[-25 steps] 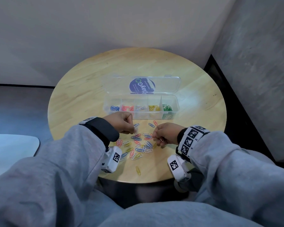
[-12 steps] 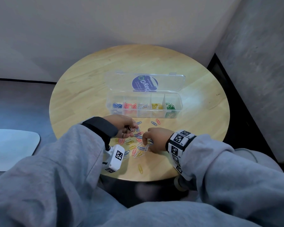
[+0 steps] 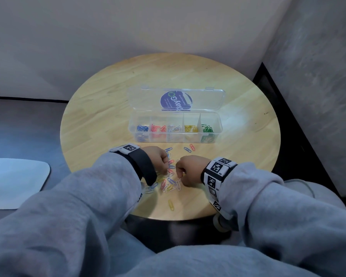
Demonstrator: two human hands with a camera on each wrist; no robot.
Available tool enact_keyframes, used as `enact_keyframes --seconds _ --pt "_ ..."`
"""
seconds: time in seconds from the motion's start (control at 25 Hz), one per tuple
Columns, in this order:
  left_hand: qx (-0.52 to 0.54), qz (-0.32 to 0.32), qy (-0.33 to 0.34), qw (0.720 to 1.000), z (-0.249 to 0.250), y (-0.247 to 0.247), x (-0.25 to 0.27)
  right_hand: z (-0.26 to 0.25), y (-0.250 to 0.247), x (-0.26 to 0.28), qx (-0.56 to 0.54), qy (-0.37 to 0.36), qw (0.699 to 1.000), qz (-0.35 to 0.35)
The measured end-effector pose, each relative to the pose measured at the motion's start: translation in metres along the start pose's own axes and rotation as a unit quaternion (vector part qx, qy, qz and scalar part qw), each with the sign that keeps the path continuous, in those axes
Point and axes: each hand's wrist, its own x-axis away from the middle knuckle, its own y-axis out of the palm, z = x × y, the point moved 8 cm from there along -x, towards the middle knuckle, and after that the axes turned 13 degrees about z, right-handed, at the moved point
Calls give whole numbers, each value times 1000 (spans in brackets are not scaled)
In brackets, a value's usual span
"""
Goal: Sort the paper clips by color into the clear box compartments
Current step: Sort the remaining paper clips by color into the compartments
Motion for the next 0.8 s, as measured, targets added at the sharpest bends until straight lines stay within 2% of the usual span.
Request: enact_keyframes --seconds 0.12,0.32,0.56,0.68,0.8 --pt "-51 3 15 999 6 8 -2 -2 2 1 -25 -26 999 -1" --pt "-98 -14 7 995 12 17 -9 0 4 -2 12 -43 999 -3" --pt "-94 -11 6 995 9 19 -8 7 11 -4 42 -37 998 -16" --pt "-15 -3 -18 1000 3 9 -4 7 12 -2 35 -32 999 -23" --pt "159 -23 -58 985 -5 0 -3 22 -2 1 -58 26 998 -3"
